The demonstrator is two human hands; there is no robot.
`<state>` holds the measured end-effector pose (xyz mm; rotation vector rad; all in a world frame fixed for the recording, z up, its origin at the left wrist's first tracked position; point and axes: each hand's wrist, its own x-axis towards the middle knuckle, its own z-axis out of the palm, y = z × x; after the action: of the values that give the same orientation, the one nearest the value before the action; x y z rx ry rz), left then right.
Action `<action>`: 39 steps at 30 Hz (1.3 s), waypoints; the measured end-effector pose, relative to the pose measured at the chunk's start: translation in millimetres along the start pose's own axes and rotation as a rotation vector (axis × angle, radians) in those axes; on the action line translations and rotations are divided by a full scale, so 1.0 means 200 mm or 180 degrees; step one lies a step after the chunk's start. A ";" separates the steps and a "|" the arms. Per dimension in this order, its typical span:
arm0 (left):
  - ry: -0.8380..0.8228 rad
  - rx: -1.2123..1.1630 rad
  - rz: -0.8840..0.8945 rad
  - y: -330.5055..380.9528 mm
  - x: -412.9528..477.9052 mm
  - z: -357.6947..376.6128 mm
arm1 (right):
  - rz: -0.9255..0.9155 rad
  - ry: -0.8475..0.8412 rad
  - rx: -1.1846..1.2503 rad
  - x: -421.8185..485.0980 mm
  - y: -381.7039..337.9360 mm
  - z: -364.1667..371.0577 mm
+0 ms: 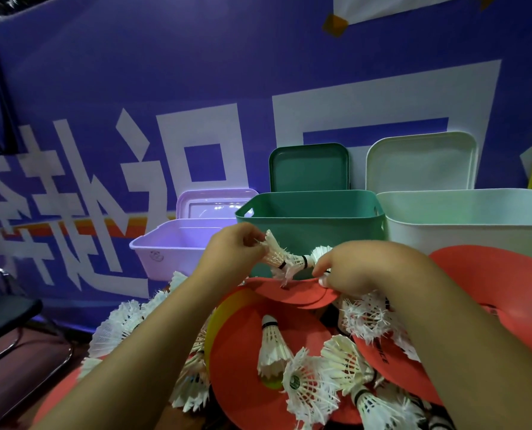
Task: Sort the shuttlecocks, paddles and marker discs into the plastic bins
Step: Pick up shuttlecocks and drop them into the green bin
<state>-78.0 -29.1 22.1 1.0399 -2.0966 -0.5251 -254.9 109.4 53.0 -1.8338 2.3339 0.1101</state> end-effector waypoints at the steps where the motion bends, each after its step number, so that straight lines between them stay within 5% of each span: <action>1: 0.0032 -0.0010 0.0037 0.00 0.00 -0.01 | -0.0003 0.0013 0.0016 0.00 0.00 0.00; 17: 0.0279 0.0206 0.1156 0.12 0.03 -0.19 | 0.0215 0.1187 0.0503 -0.04 0.01 -0.10; 26: -0.0067 -0.0917 0.0718 0.19 0.02 -0.16 | 0.0330 0.1635 0.2082 0.01 -0.01 -0.14; 32: -0.0071 -0.1815 0.0395 0.21 0.02 -0.09 | 0.0000 0.0814 0.4189 0.01 -0.08 -0.09; 39: 0.0352 -0.1920 0.0296 0.21 0.06 -0.03 | 0.0770 0.0263 0.3026 0.01 -0.03 -0.09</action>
<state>-100.4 -14.6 56.7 0.6014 -1.7119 -0.9530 -251.5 104.3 69.9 -1.0868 2.0535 -0.8912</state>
